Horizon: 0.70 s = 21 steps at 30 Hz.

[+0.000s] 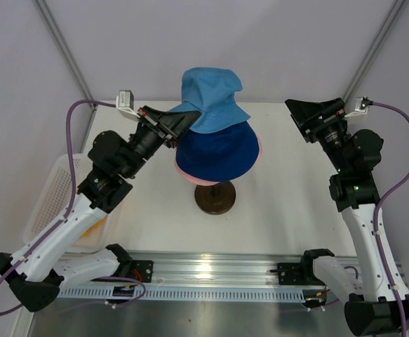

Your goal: Stack the hats

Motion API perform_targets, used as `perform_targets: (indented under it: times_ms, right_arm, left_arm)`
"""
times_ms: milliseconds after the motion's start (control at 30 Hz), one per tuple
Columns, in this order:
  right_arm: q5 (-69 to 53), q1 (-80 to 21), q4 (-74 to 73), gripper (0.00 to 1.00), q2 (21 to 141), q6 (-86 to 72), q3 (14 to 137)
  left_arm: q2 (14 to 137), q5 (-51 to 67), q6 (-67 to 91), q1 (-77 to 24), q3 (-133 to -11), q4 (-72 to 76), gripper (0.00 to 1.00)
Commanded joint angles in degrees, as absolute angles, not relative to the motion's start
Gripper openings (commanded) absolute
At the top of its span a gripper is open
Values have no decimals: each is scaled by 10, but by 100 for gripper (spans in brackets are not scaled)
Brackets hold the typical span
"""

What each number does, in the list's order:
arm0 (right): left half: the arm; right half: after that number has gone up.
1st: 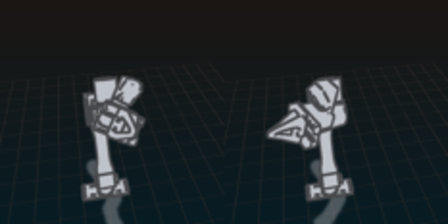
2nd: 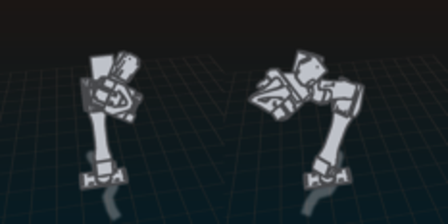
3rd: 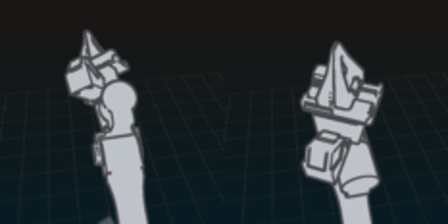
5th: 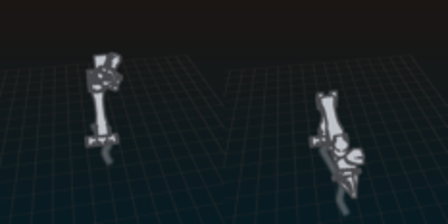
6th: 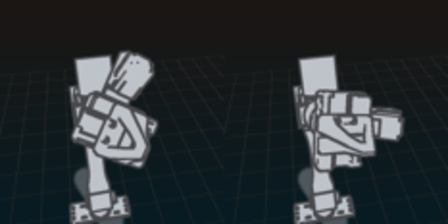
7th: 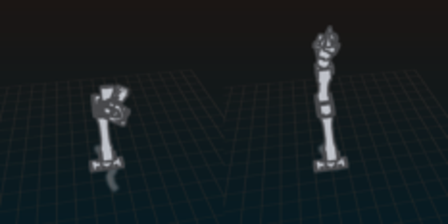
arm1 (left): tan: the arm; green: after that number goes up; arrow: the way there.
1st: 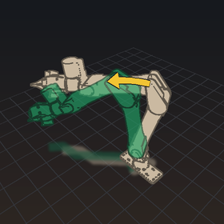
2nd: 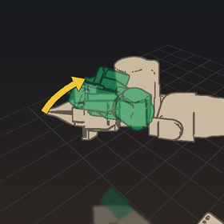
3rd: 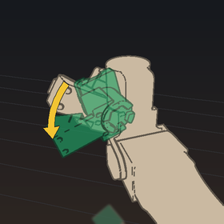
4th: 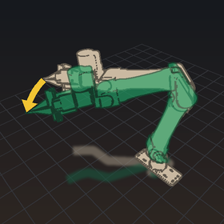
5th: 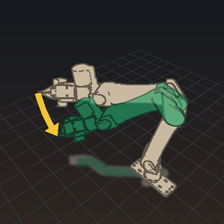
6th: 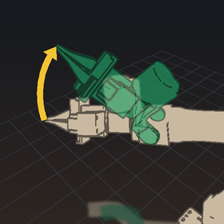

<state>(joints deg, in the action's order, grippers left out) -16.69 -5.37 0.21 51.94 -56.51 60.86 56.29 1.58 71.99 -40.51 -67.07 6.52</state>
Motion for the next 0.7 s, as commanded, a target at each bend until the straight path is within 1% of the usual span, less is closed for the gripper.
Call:
perform_targets:
  times_ms: [0,100,200,300,400,533,667]
  right_arm:
    - [-224,-54,120,98,530,-687,625]
    - [-230,-64,146,96,539,-722,633]
    - [-214,-99,149,94,541,-750,635]
    - [-178,-169,161,92,539,-790,613]
    - [-142,-221,133,91,541,-802,612]
    - [-136,-236,88,91,539,-821,615]
    - [-87,-254,37,91,502,-822,605]
  left_arm:
    - [584,12,724,-413,-674,76,1]
    - [598,6,728,-413,-678,85,1]
    - [607,5,725,-413,-683,94,1]
    - [609,3,729,-413,-678,101,1]
    - [606,1,741,-413,-662,112,1]
    - [599,-18,740,-413,-650,112,1]
    - [589,-45,743,-413,-631,115,1]
